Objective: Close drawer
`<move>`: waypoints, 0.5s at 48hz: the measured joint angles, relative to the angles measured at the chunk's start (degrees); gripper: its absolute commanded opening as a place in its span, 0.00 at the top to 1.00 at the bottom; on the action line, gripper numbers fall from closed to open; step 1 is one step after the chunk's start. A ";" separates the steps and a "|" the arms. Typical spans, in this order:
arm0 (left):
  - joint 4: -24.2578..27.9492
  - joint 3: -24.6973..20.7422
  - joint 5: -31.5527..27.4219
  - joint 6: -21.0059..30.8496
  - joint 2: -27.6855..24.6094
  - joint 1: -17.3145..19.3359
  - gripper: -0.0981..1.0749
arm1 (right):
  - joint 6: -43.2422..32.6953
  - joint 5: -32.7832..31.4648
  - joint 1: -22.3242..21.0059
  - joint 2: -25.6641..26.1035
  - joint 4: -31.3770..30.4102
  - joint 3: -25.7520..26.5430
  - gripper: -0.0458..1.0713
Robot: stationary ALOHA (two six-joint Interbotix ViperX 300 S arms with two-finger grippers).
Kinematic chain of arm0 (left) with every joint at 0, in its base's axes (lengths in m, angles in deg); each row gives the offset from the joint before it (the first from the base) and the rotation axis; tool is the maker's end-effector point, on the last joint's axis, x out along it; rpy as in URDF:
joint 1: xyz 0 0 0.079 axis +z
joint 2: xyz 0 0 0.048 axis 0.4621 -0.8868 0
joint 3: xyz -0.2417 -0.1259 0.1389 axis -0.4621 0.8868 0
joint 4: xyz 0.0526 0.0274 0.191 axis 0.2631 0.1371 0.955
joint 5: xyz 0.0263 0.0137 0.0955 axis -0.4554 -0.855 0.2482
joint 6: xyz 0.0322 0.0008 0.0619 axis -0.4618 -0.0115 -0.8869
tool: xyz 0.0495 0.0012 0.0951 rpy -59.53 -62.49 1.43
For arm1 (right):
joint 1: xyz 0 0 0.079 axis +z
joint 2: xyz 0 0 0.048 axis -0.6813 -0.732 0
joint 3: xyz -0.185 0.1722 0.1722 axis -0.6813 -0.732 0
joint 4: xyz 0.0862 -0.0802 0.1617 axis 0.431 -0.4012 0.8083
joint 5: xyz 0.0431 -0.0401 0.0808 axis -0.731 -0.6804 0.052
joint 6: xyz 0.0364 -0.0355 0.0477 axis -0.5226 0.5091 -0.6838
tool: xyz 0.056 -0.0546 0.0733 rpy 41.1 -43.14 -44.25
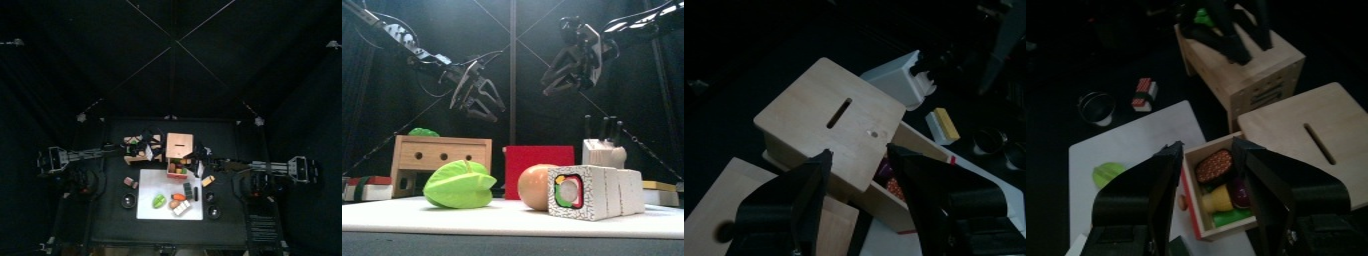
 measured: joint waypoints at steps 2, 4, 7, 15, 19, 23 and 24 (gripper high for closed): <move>0.00 -0.79 -0.09 0.00 -0.79 0.00 0.21 | 0.00 0.00 0.62 -0.26 0.00 -0.09 0.24; 0.00 -1.58 -0.09 0.00 -1.76 0.00 0.23 | 0.00 0.00 1.32 -0.70 -0.09 -0.26 0.25; -0.18 -3.25 -0.09 0.00 -3.52 0.00 0.26 | 0.00 0.00 2.11 -1.49 -0.09 -0.26 0.26; -1.67 -8.88 -0.09 0.00 -9.32 0.79 0.41 | 0.00 0.00 3.52 -4.48 -0.09 -0.35 0.34; -3.08 -11.87 -0.09 0.00 -12.13 1.76 0.46 | 0.00 0.00 4.22 -5.98 -0.09 -0.18 0.40; -5.10 -14.59 -0.26 0.09 -14.85 2.99 0.50 | 0.09 0.00 4.92 -7.56 -0.09 -0.09 0.46; -5.80 -15.29 -0.35 0.09 -15.56 3.34 0.50 | 0.09 0.00 5.01 -7.82 0.00 -0.09 0.47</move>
